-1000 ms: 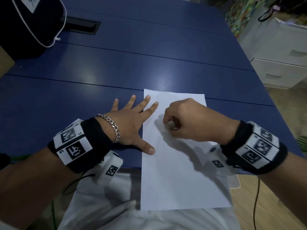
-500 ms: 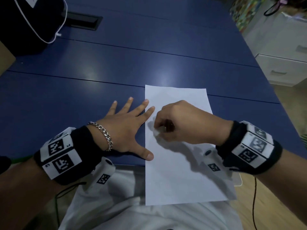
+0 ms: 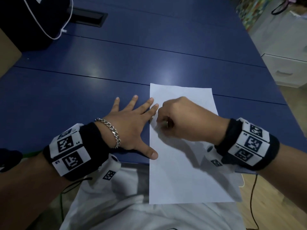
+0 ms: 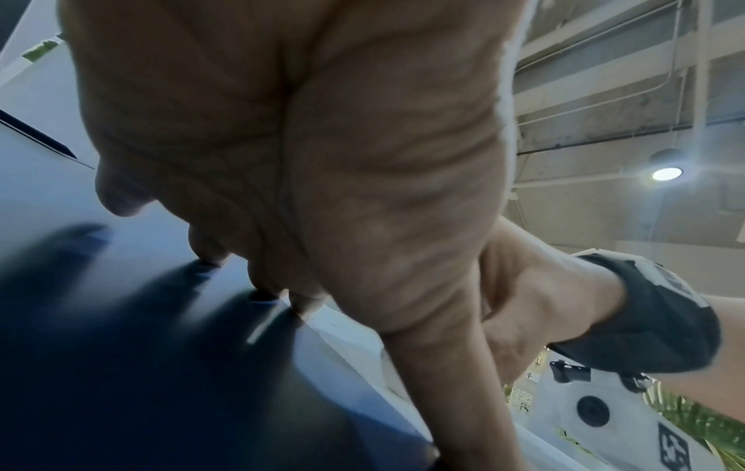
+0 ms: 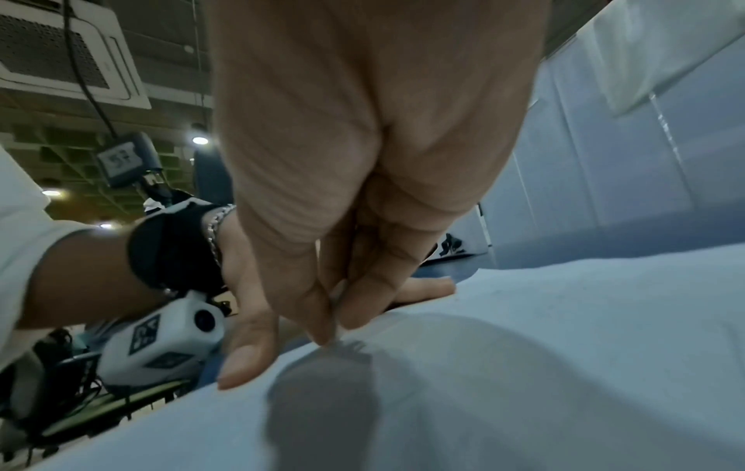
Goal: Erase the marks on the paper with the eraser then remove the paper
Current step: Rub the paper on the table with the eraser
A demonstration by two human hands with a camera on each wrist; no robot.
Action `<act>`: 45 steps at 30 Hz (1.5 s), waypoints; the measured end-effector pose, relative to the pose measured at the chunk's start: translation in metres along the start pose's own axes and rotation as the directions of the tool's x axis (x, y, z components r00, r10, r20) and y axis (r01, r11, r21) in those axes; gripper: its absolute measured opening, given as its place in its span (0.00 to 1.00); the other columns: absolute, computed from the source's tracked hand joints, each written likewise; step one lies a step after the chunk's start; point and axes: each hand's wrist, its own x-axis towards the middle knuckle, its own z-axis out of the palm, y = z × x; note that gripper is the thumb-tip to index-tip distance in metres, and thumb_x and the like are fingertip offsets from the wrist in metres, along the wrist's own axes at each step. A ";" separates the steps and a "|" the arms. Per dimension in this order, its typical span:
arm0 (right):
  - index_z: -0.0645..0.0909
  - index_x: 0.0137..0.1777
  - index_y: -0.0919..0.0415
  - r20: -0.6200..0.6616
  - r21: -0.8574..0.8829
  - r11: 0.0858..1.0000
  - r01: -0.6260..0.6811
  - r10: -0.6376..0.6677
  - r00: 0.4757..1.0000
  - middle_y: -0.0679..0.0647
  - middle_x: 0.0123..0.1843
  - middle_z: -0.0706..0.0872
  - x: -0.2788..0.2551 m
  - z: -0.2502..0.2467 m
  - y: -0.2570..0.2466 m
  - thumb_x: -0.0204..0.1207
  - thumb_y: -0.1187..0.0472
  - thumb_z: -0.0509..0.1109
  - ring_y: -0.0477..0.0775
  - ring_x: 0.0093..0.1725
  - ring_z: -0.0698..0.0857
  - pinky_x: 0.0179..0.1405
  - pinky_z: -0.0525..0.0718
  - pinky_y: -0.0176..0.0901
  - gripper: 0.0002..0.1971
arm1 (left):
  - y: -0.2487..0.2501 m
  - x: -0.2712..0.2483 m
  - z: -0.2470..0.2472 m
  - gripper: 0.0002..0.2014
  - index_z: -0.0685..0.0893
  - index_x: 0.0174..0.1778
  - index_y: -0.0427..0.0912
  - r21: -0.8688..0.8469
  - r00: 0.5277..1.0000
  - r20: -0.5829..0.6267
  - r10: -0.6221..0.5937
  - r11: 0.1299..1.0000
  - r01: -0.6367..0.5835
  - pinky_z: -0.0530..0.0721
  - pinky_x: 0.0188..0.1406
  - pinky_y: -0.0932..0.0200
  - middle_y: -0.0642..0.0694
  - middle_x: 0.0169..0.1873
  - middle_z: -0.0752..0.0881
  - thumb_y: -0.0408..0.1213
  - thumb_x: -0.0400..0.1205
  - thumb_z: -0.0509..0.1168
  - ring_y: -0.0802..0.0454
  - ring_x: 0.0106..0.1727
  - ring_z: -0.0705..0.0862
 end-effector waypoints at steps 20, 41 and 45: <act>0.89 0.53 0.53 -0.028 -0.013 0.975 -0.224 0.223 0.974 0.36 0.41 0.77 -0.048 -0.012 0.045 0.76 0.59 0.78 0.36 0.40 0.80 0.44 0.86 0.44 0.07 | -0.005 -0.001 -0.011 0.61 0.28 0.87 0.66 -0.023 0.999 0.020 0.047 0.999 -0.047 0.42 0.88 0.28 0.60 0.86 0.24 0.81 0.71 0.63 0.41 0.89 0.30; 0.89 0.49 0.55 0.028 -0.059 0.997 -0.048 0.050 0.998 0.46 0.40 0.81 -0.003 -0.002 0.008 0.74 0.60 0.74 0.54 0.39 0.82 0.43 0.86 0.55 0.06 | -0.001 0.003 -0.003 0.76 0.26 0.87 0.60 0.020 1.000 0.007 0.011 1.000 -0.011 0.41 0.85 0.22 0.66 0.85 0.24 0.90 0.54 0.64 0.44 0.89 0.27; 0.88 0.42 0.55 0.127 -0.052 0.998 0.020 -0.014 0.992 0.47 0.40 0.85 -0.002 -0.008 0.007 0.74 0.58 0.74 0.52 0.38 0.83 0.42 0.85 0.51 0.02 | 0.000 0.003 -0.002 0.76 0.25 0.87 0.60 0.022 1.000 0.005 0.014 1.000 -0.015 0.41 0.85 0.22 0.66 0.85 0.24 0.90 0.54 0.64 0.43 0.89 0.27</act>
